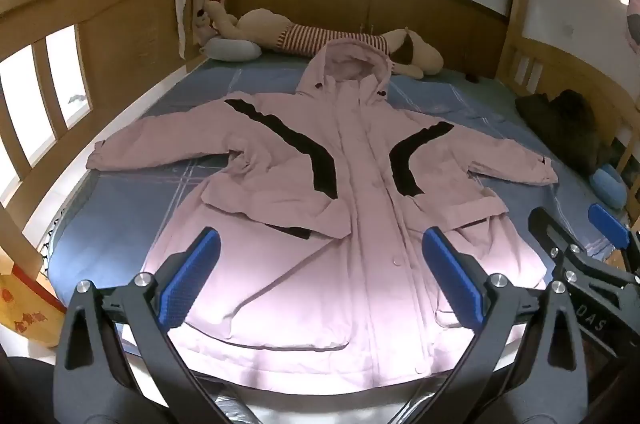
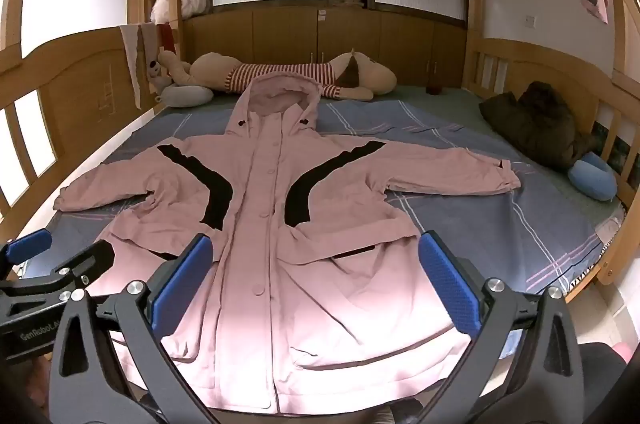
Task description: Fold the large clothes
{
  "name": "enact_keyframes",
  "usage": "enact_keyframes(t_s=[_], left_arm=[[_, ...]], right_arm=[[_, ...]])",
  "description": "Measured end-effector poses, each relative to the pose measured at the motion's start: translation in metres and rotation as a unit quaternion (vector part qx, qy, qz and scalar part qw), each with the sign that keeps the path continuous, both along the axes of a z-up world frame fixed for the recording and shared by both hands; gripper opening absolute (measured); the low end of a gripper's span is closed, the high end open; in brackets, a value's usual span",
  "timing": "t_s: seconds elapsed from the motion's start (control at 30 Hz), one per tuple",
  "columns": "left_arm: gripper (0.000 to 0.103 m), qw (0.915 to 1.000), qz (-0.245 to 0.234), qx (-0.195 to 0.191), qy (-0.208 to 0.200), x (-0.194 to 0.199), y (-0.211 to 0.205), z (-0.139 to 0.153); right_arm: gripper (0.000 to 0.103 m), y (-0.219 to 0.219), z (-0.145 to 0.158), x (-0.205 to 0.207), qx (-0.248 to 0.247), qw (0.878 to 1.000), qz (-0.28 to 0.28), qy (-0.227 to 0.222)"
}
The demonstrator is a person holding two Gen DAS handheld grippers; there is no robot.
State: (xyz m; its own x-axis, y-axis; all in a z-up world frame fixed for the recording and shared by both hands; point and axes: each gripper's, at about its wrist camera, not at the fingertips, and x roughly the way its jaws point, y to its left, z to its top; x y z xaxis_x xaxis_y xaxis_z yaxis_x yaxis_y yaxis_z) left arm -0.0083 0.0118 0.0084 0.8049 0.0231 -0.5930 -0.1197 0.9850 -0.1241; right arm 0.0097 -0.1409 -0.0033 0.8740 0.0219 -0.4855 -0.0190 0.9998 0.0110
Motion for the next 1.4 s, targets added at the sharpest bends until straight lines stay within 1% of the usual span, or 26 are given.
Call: enact_keyframes(t_s=[0.03,0.23,0.4,0.67,1.4], left_arm=[[0.101,0.9999,0.001,0.013,0.007,0.004,-0.007,0.0],[0.101,0.9999,-0.005,0.012,0.006,0.003,-0.003,-0.004],[0.101,0.9999,-0.002,0.014,0.008,0.004,-0.009,-0.002],[0.101,0.9998,0.0,0.018,0.01,0.003,-0.008,-0.01],[0.101,0.9997,0.001,0.02,0.014,0.004,-0.009,-0.013]], right_arm=[[0.102,0.0,0.0,0.0,-0.001,1.0,-0.001,-0.001],[0.102,0.0,-0.001,0.001,-0.003,1.0,-0.001,0.003],[0.102,0.001,0.002,0.002,-0.003,1.0,-0.003,0.003],[0.102,0.001,-0.002,0.002,-0.002,1.0,0.0,0.003],[0.102,0.001,-0.004,0.003,-0.004,1.0,-0.003,0.002]])
